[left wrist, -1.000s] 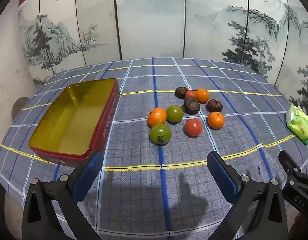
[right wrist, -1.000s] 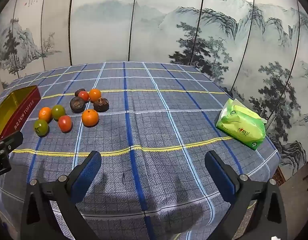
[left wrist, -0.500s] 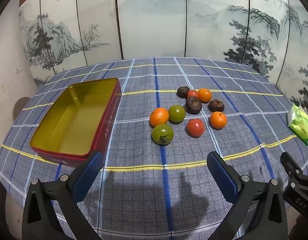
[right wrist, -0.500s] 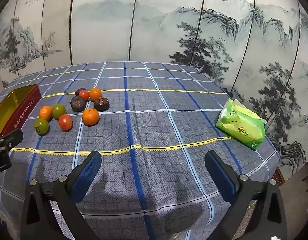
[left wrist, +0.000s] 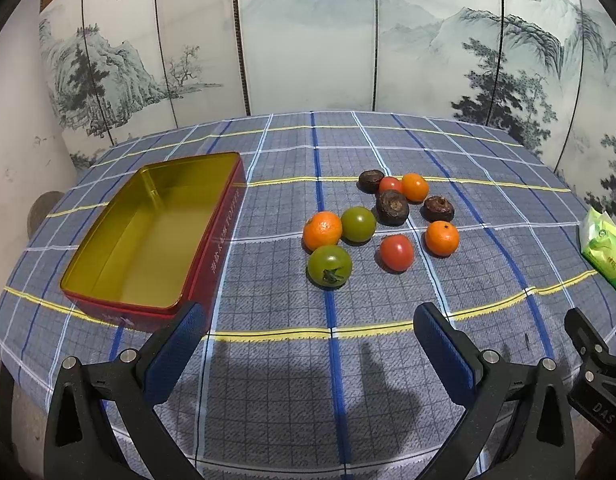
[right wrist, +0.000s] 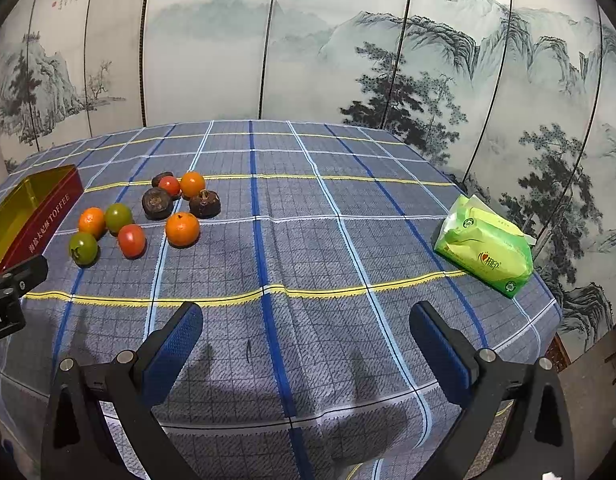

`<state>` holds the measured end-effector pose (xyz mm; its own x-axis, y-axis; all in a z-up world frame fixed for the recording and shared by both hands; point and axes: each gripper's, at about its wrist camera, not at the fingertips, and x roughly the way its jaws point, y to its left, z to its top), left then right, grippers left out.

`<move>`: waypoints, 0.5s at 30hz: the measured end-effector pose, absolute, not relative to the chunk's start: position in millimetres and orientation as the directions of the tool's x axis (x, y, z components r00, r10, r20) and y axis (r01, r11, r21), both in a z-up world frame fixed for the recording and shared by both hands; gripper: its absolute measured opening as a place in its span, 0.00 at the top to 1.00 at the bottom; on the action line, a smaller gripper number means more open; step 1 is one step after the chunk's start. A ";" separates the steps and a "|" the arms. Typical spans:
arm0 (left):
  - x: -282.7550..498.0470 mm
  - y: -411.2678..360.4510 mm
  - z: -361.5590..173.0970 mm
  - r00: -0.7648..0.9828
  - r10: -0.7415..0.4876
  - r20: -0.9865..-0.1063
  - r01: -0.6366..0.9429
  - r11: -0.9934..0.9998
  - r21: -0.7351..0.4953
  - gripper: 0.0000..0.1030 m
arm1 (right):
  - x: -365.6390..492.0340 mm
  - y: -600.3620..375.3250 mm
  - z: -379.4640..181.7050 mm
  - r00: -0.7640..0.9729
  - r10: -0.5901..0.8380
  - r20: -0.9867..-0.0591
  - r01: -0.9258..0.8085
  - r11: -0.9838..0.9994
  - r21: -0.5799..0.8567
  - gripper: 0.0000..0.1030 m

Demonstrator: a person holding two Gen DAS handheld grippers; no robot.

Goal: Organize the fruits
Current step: 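Move the left gripper toward the large green tomato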

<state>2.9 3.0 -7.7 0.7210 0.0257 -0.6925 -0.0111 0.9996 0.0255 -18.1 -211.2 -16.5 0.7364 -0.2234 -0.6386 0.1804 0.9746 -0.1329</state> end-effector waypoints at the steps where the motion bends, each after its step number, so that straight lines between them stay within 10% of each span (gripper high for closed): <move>1: 2.7 3.2 -7.7 0.721 0.025 -0.693 -0.011 1.000 0.024 0.00 | -17.8 -210.4 -17.3 0.738 -0.224 -0.637 0.180 0.974 -0.134 0.01; 15: 3.3 15.2 -13.8 0.701 -0.035 -0.712 0.025 0.999 -0.025 0.00 | -15.9 -206.7 -18.1 0.735 -0.234 -0.636 0.182 0.972 -0.147 0.01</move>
